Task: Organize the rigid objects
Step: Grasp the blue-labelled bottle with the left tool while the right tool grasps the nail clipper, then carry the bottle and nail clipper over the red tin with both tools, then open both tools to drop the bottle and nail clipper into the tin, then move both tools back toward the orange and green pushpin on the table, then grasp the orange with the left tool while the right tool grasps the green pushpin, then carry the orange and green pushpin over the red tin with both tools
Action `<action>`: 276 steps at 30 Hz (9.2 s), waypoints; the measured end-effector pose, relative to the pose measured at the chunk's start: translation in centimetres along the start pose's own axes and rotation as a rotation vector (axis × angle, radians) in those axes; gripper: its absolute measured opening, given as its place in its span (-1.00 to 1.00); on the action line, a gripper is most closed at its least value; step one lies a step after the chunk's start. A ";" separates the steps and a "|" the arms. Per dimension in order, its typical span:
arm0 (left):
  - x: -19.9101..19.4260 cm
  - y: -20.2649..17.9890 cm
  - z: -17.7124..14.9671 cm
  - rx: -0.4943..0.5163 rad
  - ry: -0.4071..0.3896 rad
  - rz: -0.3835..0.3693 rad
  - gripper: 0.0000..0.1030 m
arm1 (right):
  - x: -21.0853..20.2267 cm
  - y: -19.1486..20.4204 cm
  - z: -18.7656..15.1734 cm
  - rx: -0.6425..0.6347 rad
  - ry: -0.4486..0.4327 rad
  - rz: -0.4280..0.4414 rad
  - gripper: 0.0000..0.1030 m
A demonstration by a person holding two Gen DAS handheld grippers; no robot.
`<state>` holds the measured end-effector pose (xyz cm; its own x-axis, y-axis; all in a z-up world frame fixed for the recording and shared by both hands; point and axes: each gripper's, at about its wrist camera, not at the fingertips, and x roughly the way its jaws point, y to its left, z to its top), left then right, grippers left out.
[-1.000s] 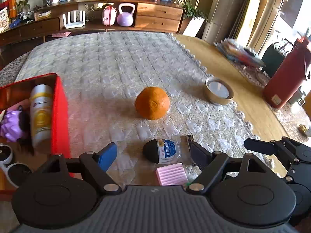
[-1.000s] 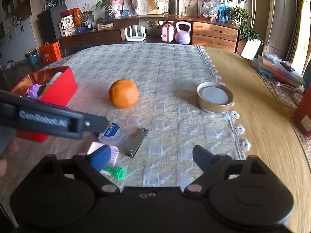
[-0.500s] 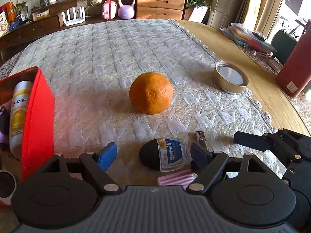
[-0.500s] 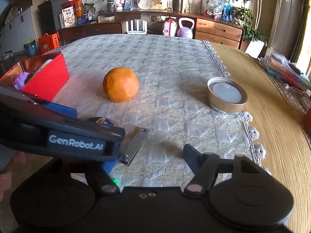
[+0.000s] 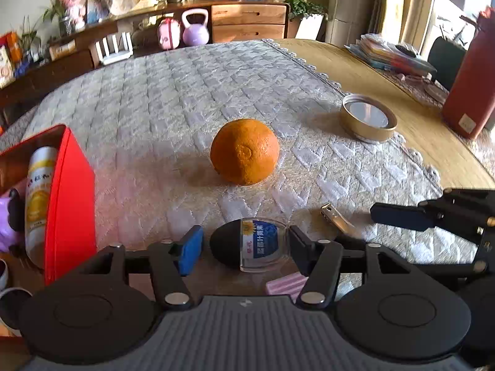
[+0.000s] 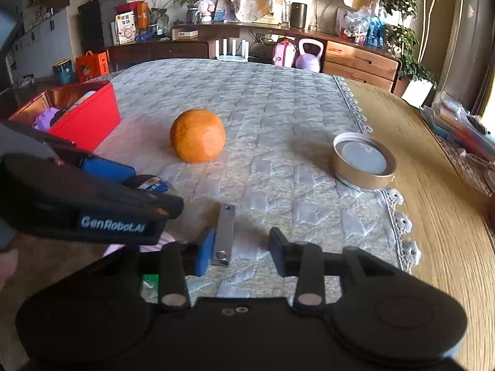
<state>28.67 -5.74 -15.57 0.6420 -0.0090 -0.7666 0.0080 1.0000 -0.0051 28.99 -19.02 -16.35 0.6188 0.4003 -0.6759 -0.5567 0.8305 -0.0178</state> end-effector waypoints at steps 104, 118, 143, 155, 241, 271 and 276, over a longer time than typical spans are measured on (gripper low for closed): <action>-2.9 25.6 1.9 -0.176 -0.042 0.095 0.03 | 3.7 23.2 9.2 -0.162 0.087 0.233 -0.64; -4.0 25.2 2.1 -0.198 -0.045 0.119 0.21 | 1.3 21.9 9.6 -0.089 0.066 0.275 -0.32; -13.4 21.6 1.2 -0.184 -0.152 0.090 0.25 | -7.0 17.2 8.9 0.006 -0.056 0.271 0.43; -16.2 16.6 0.1 -0.144 -0.186 0.025 0.35 | -10.6 12.7 6.3 0.038 -0.095 0.219 0.69; 1.3 0.9 4.8 0.027 -0.052 -0.029 0.04 | -3.5 1.2 -2.4 -0.101 -0.017 0.165 -0.72; -12.5 6.6 1.1 -0.016 -0.100 -0.096 0.03 | -12.2 6.0 1.6 -0.019 -0.137 0.098 -0.72; -14.5 8.8 -0.3 -0.023 -0.107 -0.092 0.03 | -12.2 7.9 3.0 -0.017 -0.151 0.121 -0.72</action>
<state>19.24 3.23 -4.68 0.7176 -0.0997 -0.6893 0.0539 0.9947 -0.0877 18.71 -16.14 -6.04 0.6224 0.5512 -0.5557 -0.6403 0.7669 0.0437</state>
